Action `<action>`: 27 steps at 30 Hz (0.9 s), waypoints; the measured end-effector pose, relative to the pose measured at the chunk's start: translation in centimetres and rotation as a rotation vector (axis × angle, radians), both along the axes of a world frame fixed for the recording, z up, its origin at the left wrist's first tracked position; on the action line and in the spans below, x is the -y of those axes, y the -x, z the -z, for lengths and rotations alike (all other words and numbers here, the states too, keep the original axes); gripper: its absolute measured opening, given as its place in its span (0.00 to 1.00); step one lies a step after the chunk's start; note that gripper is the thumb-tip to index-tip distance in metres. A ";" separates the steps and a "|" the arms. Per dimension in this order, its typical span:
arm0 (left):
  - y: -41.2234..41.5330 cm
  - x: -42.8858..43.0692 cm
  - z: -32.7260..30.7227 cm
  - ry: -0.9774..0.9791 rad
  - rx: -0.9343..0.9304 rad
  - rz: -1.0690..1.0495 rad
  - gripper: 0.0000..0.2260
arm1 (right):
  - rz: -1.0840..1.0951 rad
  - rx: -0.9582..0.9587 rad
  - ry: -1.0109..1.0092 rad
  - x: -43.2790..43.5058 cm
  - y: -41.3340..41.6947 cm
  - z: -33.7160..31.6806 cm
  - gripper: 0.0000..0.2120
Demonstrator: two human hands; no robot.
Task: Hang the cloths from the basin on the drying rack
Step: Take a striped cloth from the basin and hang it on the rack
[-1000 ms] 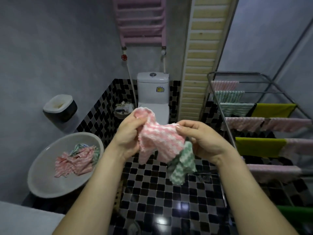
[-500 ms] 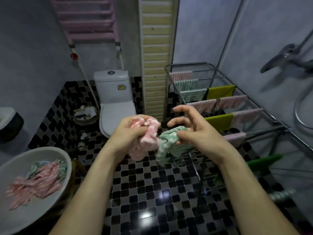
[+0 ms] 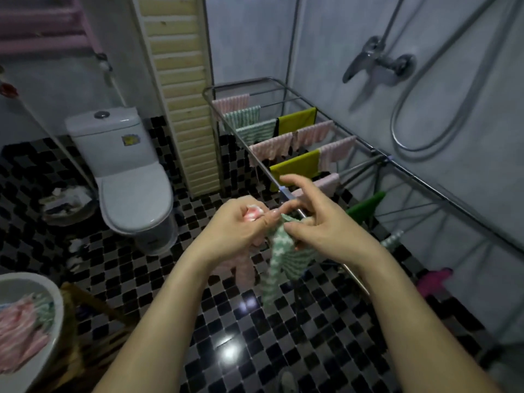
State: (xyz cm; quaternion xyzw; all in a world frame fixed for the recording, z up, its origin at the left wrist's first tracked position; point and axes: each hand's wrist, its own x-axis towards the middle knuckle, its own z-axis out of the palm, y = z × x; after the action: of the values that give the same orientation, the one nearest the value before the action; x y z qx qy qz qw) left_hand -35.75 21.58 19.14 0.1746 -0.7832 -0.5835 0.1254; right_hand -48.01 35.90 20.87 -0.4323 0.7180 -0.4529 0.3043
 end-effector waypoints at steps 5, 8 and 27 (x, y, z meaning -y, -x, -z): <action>3.1 -2.5 -1.7 0.163 -0.026 0.066 0.15 | 0.194 -0.339 -0.055 -4.3 2.9 0.3 0.12; 5.4 -4.0 -2.3 0.142 -0.031 0.066 0.10 | 0.306 -0.319 -0.030 -7.3 5.7 0.2 0.08; 24.0 -19.1 -0.3 0.058 0.141 0.213 0.13 | 0.571 0.310 0.123 -24.4 27.2 3.1 0.08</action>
State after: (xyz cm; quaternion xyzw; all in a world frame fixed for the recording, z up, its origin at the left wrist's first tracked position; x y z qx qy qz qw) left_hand -59.74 40.65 19.48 0.1271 -0.8206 -0.5570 0.0123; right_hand -75.19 60.31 17.73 -0.1572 0.7267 -0.6226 0.2440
